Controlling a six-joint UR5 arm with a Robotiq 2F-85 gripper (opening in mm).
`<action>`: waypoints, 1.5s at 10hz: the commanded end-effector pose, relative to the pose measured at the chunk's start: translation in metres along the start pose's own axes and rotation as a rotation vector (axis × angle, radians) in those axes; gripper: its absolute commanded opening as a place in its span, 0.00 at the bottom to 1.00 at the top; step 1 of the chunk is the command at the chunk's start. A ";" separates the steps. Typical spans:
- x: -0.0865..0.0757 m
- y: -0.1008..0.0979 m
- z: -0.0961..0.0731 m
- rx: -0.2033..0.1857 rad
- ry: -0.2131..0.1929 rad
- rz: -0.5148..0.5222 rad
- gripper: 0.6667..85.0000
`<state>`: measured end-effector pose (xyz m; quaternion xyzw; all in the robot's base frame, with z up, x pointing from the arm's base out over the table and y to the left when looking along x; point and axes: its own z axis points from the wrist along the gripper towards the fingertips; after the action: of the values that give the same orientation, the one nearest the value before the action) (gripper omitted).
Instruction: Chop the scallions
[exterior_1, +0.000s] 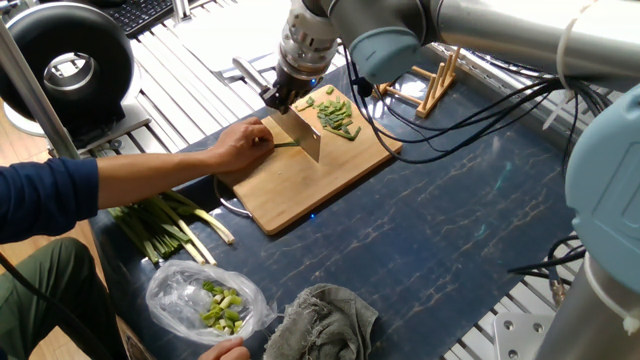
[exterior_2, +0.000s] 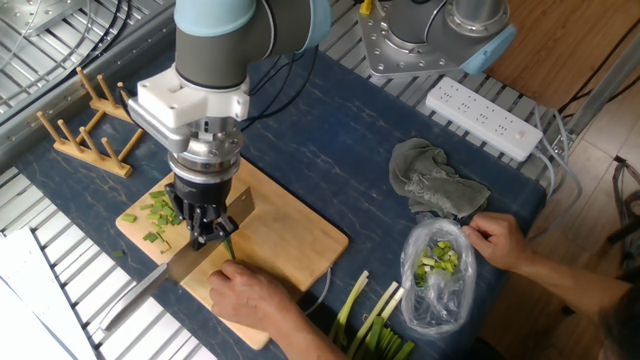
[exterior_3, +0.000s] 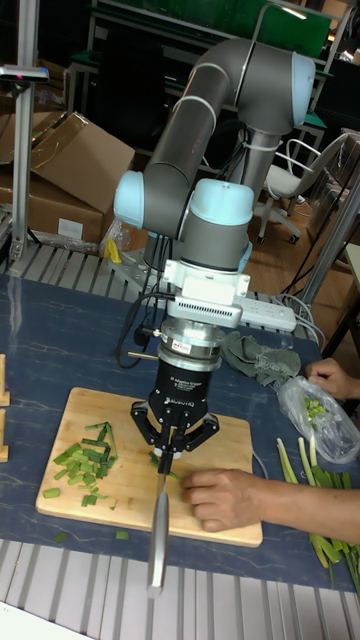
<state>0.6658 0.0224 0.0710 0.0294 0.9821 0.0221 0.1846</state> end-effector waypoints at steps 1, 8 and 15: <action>0.005 -0.005 -0.005 -0.010 0.002 -0.004 0.01; 0.025 -0.008 -0.007 -0.007 0.006 -0.018 0.01; 0.038 -0.005 -0.008 0.001 0.018 -0.014 0.01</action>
<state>0.6315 0.0187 0.0628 0.0172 0.9837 0.0170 0.1782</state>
